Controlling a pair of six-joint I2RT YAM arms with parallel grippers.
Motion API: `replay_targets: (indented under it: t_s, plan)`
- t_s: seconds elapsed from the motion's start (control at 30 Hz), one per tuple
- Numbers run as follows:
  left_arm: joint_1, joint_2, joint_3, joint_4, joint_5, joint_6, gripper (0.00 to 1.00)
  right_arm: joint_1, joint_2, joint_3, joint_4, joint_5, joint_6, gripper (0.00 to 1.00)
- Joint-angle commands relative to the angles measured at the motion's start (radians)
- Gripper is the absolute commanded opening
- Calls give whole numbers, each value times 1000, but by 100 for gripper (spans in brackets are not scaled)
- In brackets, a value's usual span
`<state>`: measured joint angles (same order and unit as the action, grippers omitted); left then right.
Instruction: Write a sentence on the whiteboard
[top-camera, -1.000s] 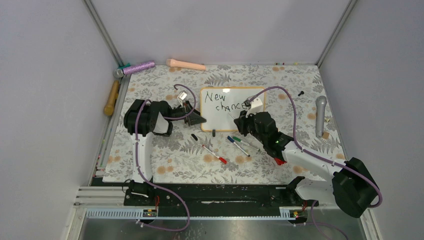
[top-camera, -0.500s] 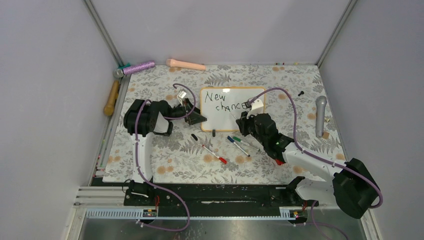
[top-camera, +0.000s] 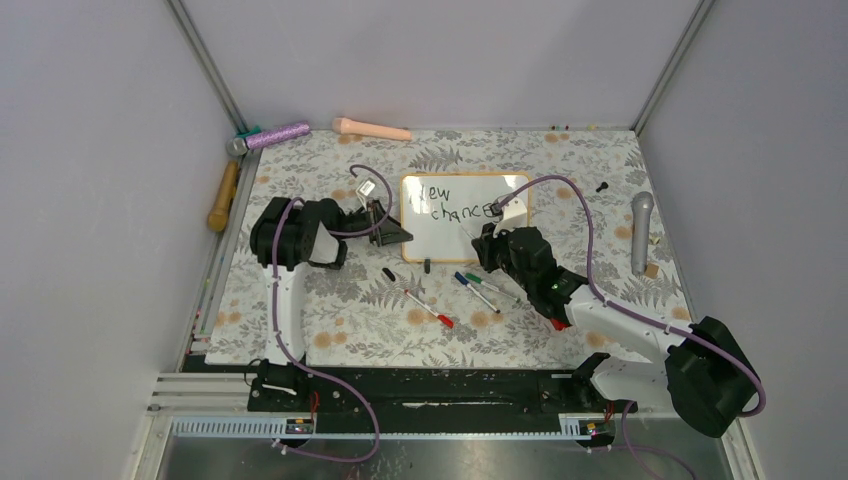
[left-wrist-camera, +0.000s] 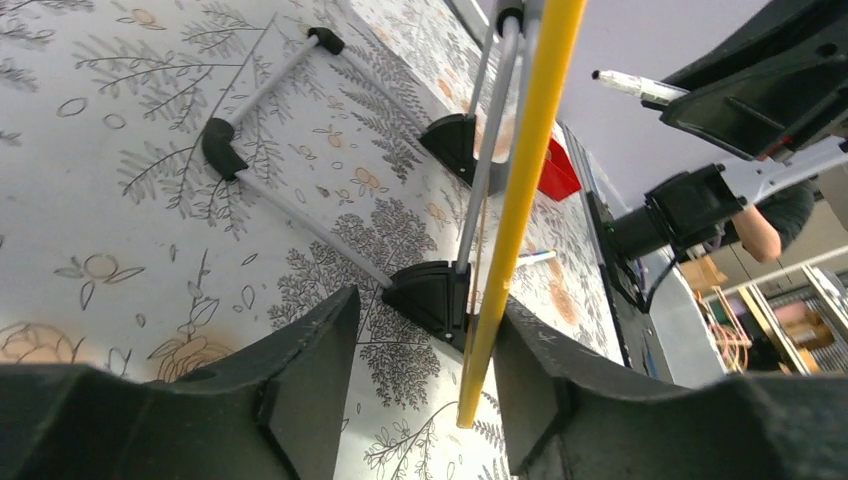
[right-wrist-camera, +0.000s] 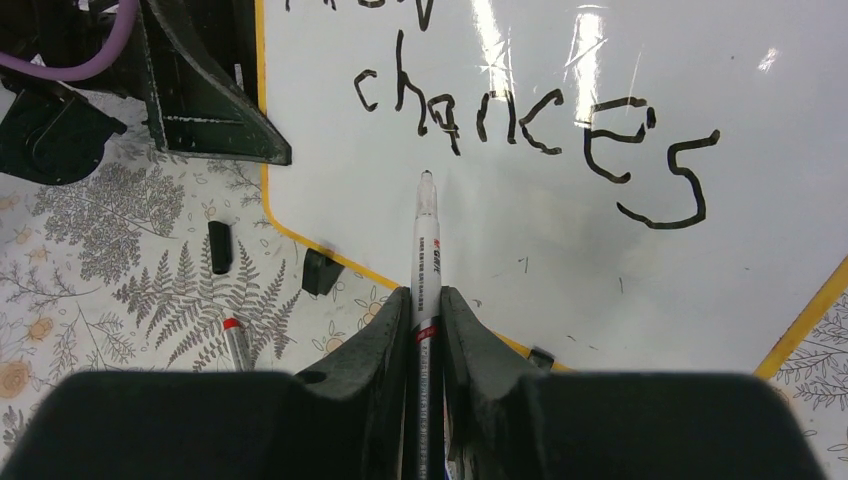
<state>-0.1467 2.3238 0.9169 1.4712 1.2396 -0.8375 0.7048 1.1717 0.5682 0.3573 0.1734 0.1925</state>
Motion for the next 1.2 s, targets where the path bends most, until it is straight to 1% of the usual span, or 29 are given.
replay_targets:
  t_s: [0.0, 0.07, 0.1, 0.2, 0.23, 0.3, 0.37, 0.5, 0.6, 0.77, 0.83, 0.9, 0.97, 1.07, 1.17]
  plan:
    - [-5, 29, 29, -2, 48, -4, 43, 9, -12, 11, 38, 10, 11, 0]
    - [-4, 7, -7, -2, 13, 44, 41, 10, -19, 9, 35, 11, 11, 0]
    - [-4, 1, -17, -2, 3, 55, 44, 10, -24, 6, 38, 14, 11, 0]
    - [-4, 5, -12, -2, 5, 49, 69, 10, -35, 0, 40, 20, 11, 0]
    - [-4, 8, -6, -2, 7, 40, 73, 9, -39, -2, 39, 23, 11, 0]
    - [-5, 15, 5, -2, 13, 25, 79, 9, -42, -2, 36, 29, 10, 0]
    - [-8, 18, 14, -3, 31, 23, 87, 9, -48, -7, 35, 37, 8, 0]
    - [-14, 14, 13, -3, 42, 36, 92, 10, -55, -13, 38, 38, 8, 0]
    - [-15, 16, 17, -3, 48, 34, 94, 10, -44, -5, 38, 29, 12, 0]
    - [-16, 13, 11, -2, 41, 38, 93, 10, -23, 7, 29, 18, 15, 0]
    - [-21, 14, 9, -4, 37, 48, 89, 10, -23, 13, 18, 17, 14, 0]
    - [-32, -3, -17, -3, 18, 91, 81, 9, -27, 10, 23, 16, 14, 0]
    - [-34, -12, -30, -2, 13, 114, 77, 9, -25, 10, 25, 21, 10, 0]
    - [-31, 18, 14, 0, 42, 51, 82, 10, -27, 20, 9, 23, 5, 0]
    - [-33, 11, 6, -2, 39, 65, 85, 10, -29, 48, -28, 28, 0, 0]
